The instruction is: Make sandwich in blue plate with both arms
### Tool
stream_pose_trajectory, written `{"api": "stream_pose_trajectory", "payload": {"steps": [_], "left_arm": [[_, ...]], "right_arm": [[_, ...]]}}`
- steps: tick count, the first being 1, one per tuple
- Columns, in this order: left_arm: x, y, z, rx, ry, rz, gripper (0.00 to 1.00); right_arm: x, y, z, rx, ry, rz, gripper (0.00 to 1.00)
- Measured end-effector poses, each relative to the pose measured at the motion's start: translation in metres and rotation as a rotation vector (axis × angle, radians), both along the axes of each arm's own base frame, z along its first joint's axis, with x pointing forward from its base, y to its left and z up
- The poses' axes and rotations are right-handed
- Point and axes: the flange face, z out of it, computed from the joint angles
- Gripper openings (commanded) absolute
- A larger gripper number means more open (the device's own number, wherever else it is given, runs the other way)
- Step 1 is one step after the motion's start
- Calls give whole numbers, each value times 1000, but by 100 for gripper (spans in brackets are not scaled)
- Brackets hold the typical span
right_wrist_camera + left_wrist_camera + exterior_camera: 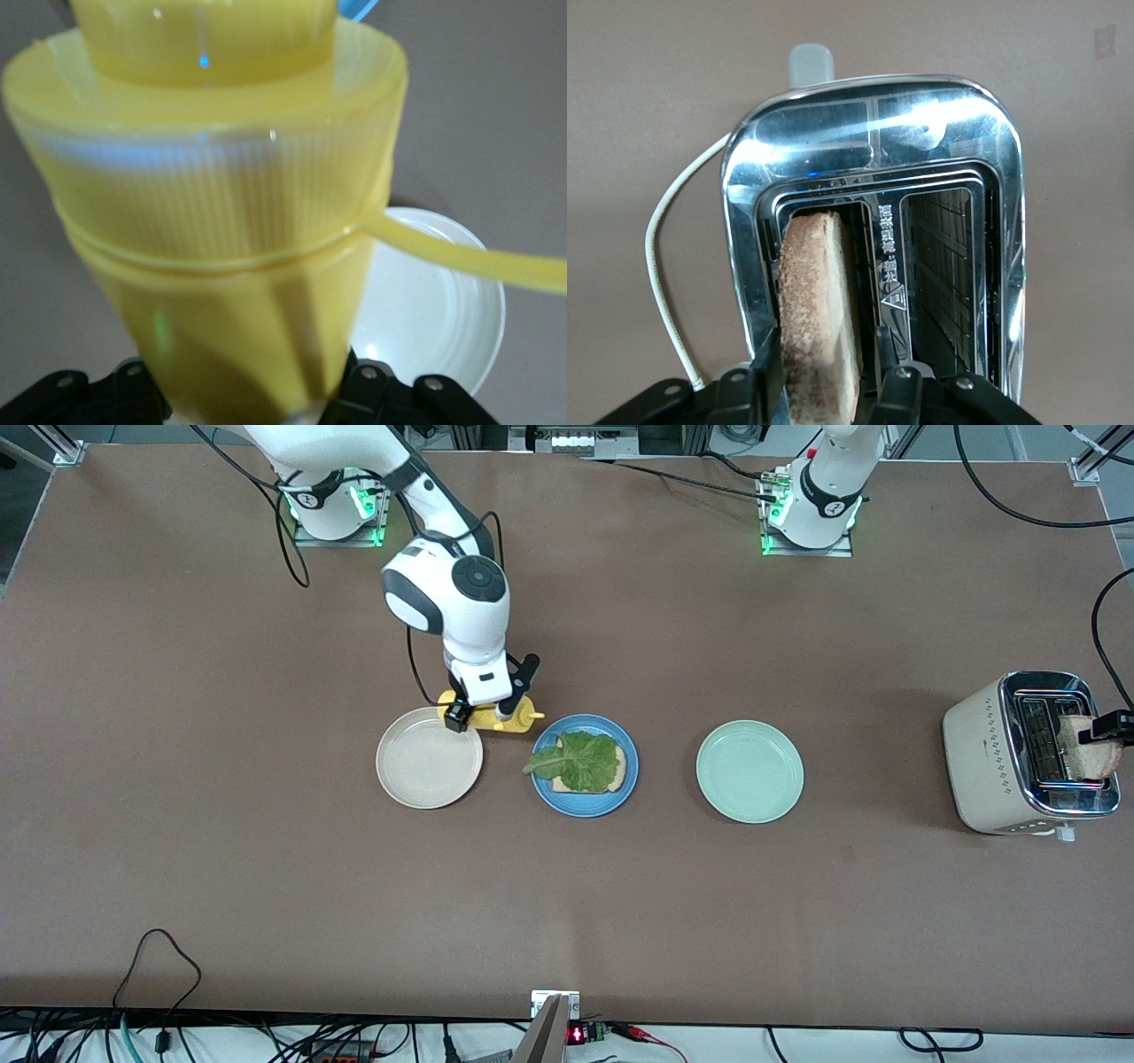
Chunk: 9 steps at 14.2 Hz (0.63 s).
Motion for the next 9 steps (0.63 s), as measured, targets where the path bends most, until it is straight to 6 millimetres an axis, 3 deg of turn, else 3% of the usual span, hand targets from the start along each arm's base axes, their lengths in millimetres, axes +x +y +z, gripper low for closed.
{"api": "stream_pose_trajectory", "payload": {"steps": [4,9], "left_arm": [[0,-1,-1,-1,1,-2,4],[1,0,0,-4,-6,-39,1]], "right_arm": [[9,17,-24,-35,-21,28,0],[18,23,-21,-34,-42,30,0]]}}
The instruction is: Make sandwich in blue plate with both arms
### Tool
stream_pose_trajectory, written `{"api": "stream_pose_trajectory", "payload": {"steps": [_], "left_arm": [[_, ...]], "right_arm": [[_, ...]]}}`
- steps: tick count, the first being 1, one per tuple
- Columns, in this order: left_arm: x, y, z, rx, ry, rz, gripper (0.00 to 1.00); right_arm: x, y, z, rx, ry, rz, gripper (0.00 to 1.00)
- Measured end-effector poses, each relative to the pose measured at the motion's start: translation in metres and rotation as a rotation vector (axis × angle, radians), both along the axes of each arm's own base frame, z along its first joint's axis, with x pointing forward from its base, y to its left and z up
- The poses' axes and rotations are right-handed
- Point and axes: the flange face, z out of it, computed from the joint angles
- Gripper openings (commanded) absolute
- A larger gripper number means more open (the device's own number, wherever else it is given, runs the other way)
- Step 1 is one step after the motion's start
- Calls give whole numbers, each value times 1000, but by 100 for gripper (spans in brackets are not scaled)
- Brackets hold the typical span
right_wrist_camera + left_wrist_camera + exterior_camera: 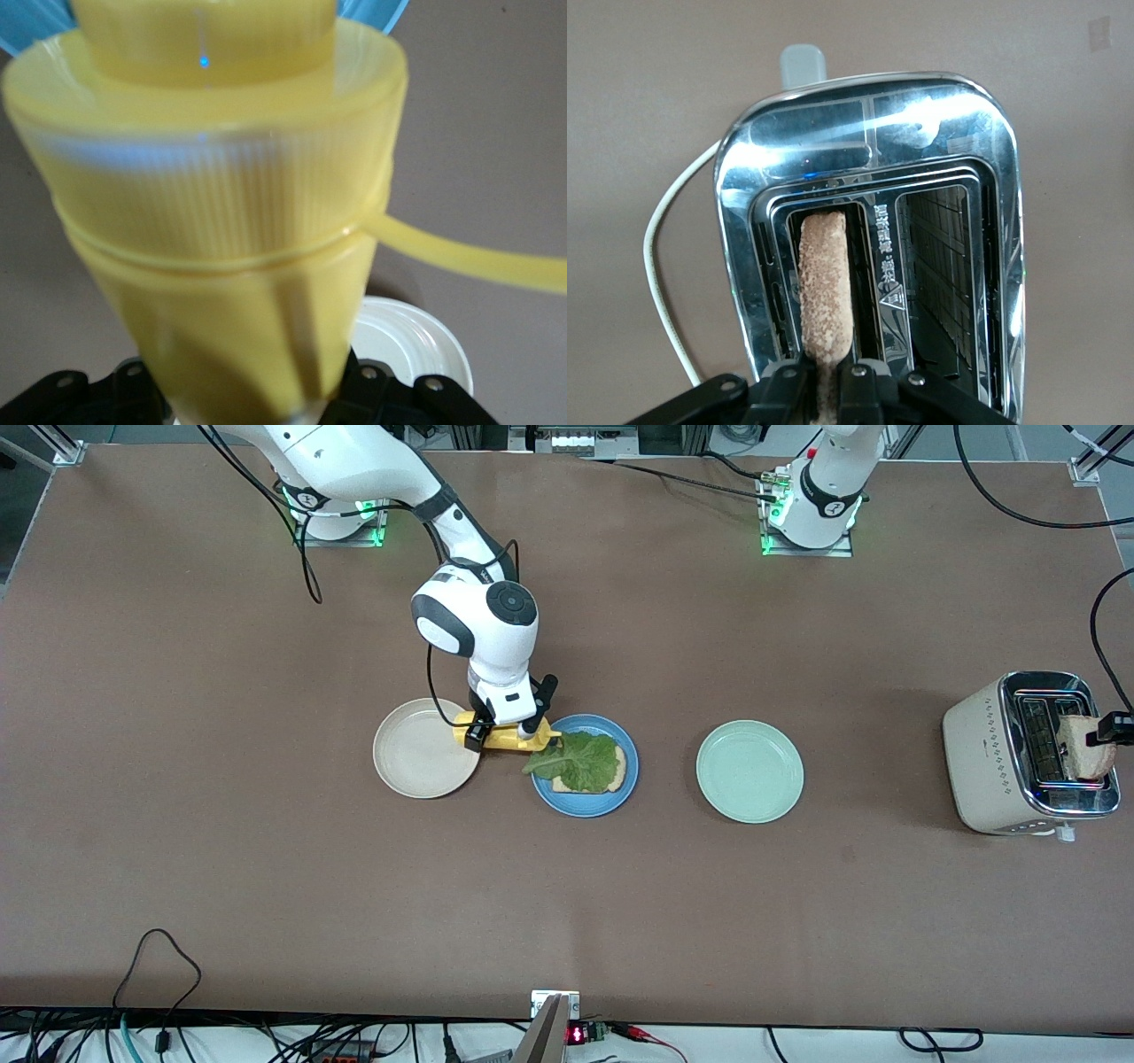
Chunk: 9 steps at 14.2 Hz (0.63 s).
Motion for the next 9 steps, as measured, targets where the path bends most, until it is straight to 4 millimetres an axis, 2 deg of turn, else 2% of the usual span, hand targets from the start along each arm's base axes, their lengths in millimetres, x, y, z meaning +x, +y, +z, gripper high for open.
{"api": "stream_pose_trajectory", "payload": {"steps": [2,4,7,8,9], "left_arm": [[1,1,9,5,-11,-7,1],[3,0,31,7,-15,-13,1],[8,-12,101,6,-27,-40,1],[11,-25,123,3,-29,-64,1],[17,-46,143,-1,-28,-98,1]], "right_arm": [[5,-3,3,-2,-5,3,0],[18,-12,14,-1,-15,9,0],[48,-50,54,3,-29,-26,0],[58,-66,69,13,-22,-45,0],[67,-85,85,32,-8,-58,0]]}}
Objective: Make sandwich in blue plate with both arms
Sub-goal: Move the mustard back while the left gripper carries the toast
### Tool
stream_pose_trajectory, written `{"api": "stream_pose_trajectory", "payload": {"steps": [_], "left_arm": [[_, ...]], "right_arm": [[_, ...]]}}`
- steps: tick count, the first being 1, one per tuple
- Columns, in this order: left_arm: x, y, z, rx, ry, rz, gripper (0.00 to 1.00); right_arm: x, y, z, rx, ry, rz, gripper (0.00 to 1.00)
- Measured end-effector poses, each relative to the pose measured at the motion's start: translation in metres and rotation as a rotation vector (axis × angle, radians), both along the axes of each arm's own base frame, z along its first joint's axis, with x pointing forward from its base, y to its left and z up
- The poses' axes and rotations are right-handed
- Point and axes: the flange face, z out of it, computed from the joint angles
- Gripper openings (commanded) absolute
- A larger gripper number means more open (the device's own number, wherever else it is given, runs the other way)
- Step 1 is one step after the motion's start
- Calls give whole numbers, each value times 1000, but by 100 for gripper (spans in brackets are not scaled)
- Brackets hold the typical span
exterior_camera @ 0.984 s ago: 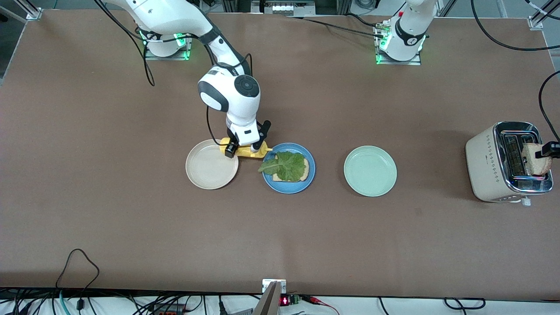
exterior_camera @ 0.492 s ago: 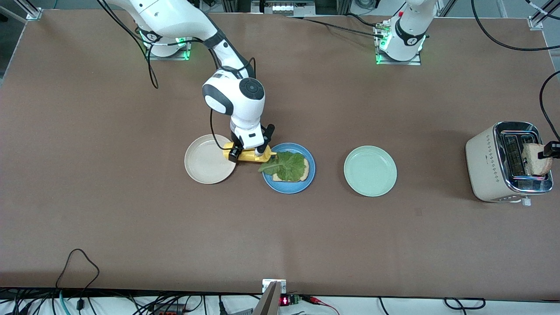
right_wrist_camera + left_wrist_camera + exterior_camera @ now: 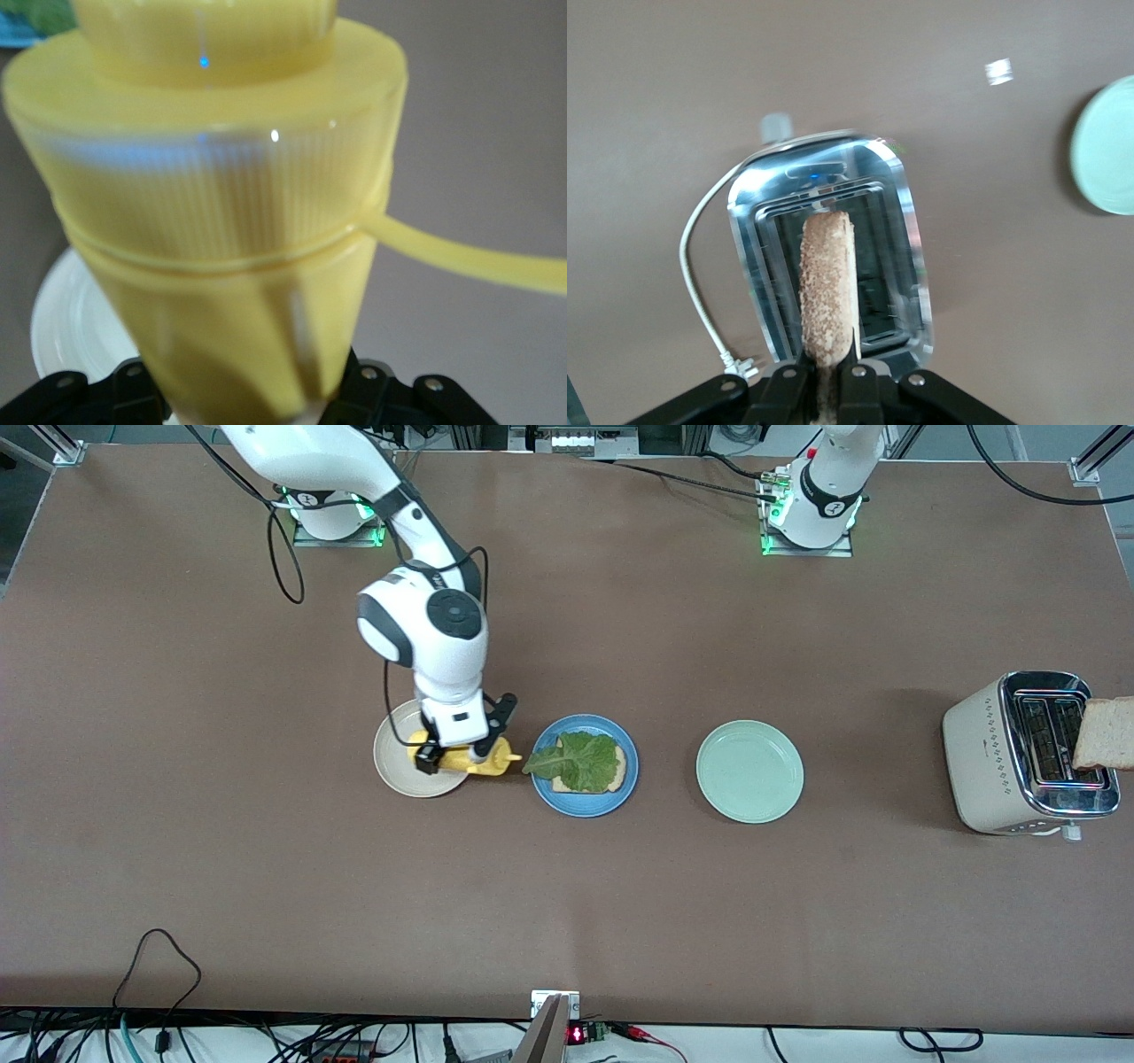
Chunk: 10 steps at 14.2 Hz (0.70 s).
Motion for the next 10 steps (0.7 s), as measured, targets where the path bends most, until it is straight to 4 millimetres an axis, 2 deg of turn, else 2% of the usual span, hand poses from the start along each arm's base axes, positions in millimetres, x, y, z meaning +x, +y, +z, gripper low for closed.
{"api": "stream_pose_trajectory", "payload": {"steps": [2,5,7,10], "left_arm": [[18,-63,28,-3,-3,-90,1],[38,-187,48,-20,5,-171,1],[42,-279,47,-51,32,-152,1],[44,-402,21,-46,54,-69,1]], "right_arm": [[14,-45,32,62,35,-20,0],[22,-122,79,131,56,15,0],[21,-175,100,186,96,64,0],[25,-254,106,305,148,167,0]]}}
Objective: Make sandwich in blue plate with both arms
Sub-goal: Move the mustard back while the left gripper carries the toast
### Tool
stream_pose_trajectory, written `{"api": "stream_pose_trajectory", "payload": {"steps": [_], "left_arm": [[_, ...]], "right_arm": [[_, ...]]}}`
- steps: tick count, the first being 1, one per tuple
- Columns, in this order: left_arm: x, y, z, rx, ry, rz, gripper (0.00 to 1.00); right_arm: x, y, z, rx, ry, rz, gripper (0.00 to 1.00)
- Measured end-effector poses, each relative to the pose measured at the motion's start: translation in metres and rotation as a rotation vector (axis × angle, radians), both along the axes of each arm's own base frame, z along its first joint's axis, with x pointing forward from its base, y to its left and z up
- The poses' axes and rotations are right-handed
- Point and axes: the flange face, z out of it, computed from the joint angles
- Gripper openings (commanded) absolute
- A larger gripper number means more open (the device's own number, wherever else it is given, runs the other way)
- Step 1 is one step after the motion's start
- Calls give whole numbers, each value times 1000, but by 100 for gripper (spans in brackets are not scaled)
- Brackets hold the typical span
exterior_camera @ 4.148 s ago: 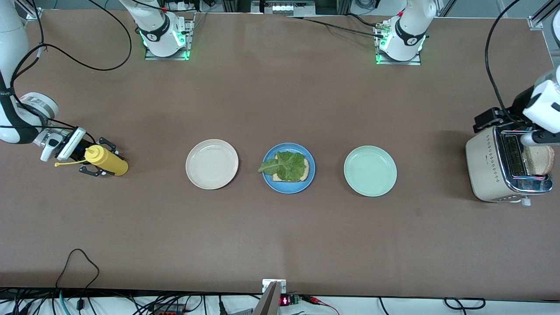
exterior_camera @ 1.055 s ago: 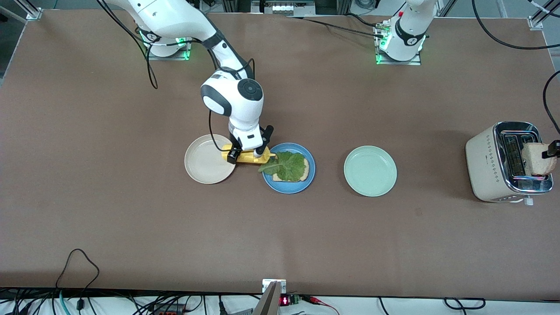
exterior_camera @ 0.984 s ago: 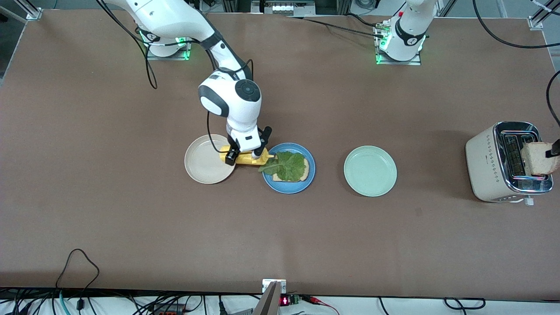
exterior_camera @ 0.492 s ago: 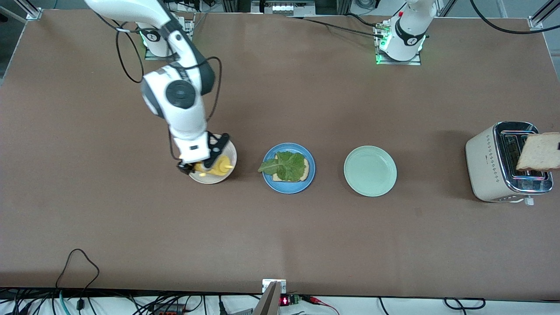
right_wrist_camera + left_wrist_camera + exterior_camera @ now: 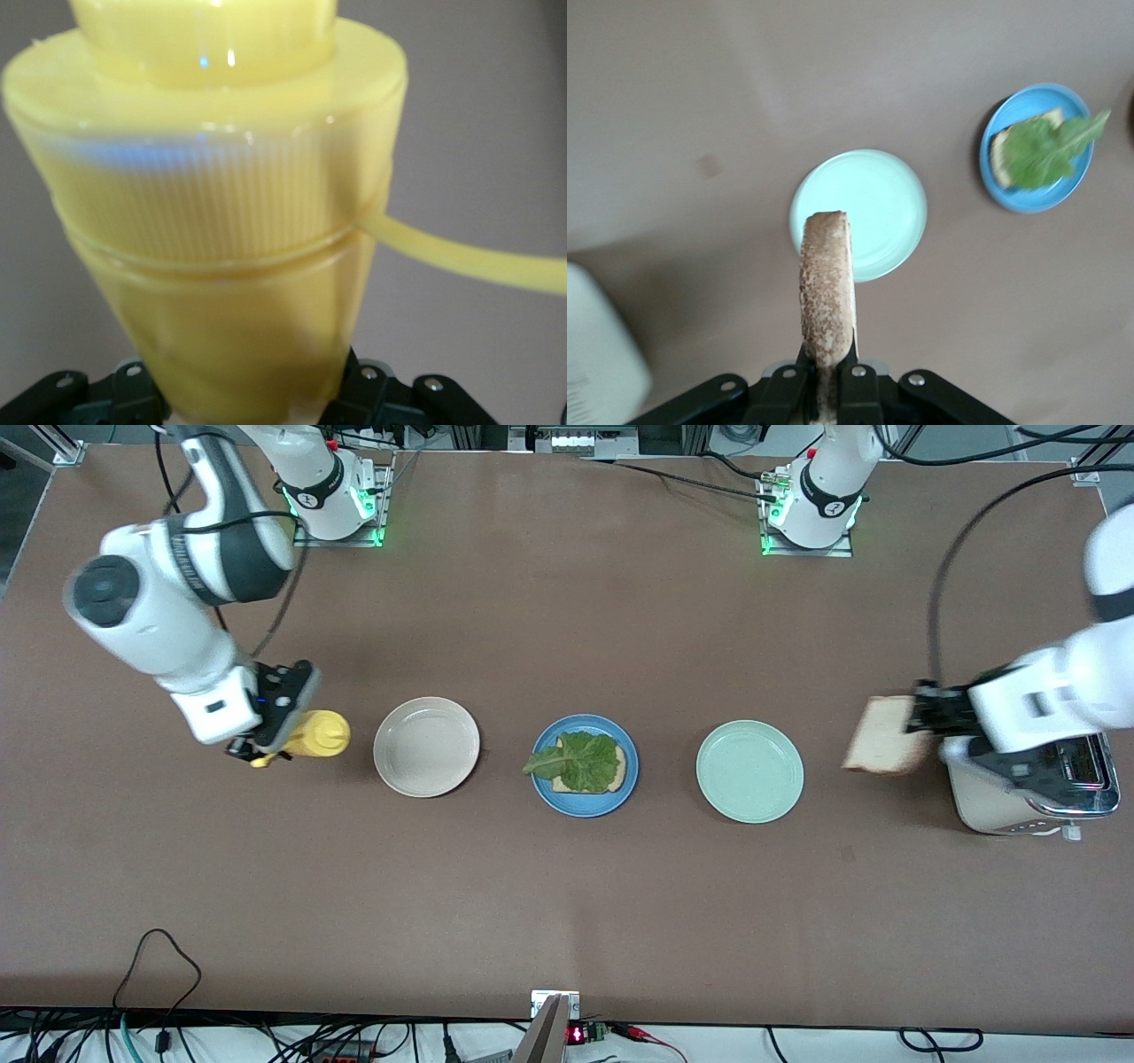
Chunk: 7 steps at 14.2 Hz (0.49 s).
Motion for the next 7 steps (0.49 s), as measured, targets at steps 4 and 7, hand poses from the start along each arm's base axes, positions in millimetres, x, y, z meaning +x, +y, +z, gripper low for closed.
{"api": "stream_pose_trajectory", "payload": {"steps": [4,7], "left_arm": [[-10,-140,-58,-9,40,156,1],[-21,-223,-91,-82,45,294,1]], "right_arm": [[-5,-91,-15,131,47,113,0],[-14,-133,-28,226,69,177,0]]}}
